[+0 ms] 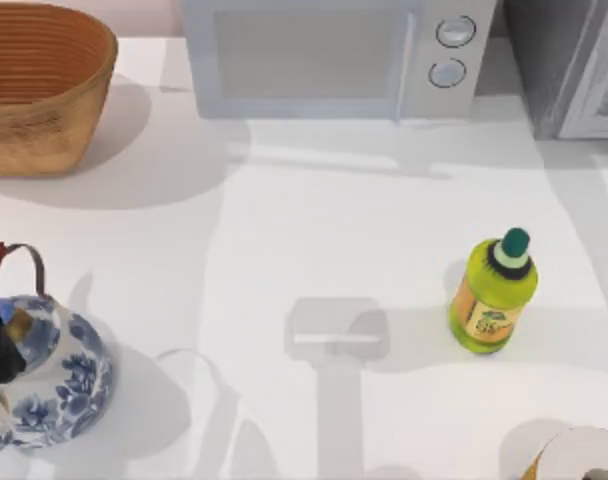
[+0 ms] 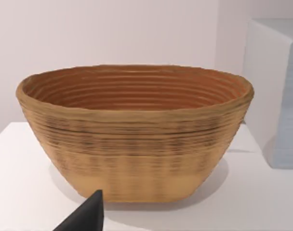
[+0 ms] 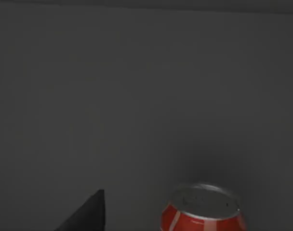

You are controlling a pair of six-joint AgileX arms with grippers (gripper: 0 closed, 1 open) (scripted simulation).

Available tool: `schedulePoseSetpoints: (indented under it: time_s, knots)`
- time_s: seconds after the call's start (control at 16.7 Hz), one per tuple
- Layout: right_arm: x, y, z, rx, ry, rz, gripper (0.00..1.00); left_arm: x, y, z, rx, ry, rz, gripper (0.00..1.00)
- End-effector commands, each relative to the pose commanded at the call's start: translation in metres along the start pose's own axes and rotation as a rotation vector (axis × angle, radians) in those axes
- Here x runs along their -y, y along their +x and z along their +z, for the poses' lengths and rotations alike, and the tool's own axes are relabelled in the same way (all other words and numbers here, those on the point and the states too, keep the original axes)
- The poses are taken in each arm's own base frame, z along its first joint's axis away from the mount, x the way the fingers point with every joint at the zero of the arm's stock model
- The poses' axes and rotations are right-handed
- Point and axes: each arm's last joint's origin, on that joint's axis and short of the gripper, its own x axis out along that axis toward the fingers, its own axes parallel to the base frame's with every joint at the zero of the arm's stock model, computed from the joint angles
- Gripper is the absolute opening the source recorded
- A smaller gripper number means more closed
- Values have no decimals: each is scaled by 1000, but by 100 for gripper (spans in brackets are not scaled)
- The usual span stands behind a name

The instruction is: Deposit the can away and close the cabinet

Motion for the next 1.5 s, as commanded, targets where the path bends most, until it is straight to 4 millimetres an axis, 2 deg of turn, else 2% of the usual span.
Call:
schedulePoseSetpoints:
  time_s: [0.12, 0.18, 0.3, 0.54, 0.72, 0.84, 0.96, 1.14, 1.32, 1.5]
  knots:
    - [3, -42, -4, 20, -8, 9, 100, 0, 0, 0, 0, 0, 0, 100]
    - [4, -62, -12, 21, -10, 13, 100, 0, 0, 0, 0, 0, 0, 100]
    - [5, -101, -45, -2, -13, 19, 100, 0, 0, 0, 0, 0, 0, 100]
    - [4, -169, -150, -86, -6, 23, 100, 0, 0, 0, 0, 0, 0, 100]
    - [3, -208, -232, -122, 5, 15, 100, 0, 0, 0, 0, 0, 0, 100]
    - [2, -226, -279, -133, 13, 1, 100, 0, 0, 0, 0, 0, 0, 100]
    - [2, -237, -318, -140, 21, -19, 100, 0, 0, 0, 0, 0, 0, 100]
    - [2, -245, -360, -150, 34, -49, 100, 0, 0, 0, 0, 0, 0, 100]
    - [3, -247, -378, -158, 41, -66, 100, 0, 0, 0, 0, 0, 0, 100]
    - [3, -247, -378, -159, 41, -66, 100, 0, 0, 0, 0, 0, 0, 100]
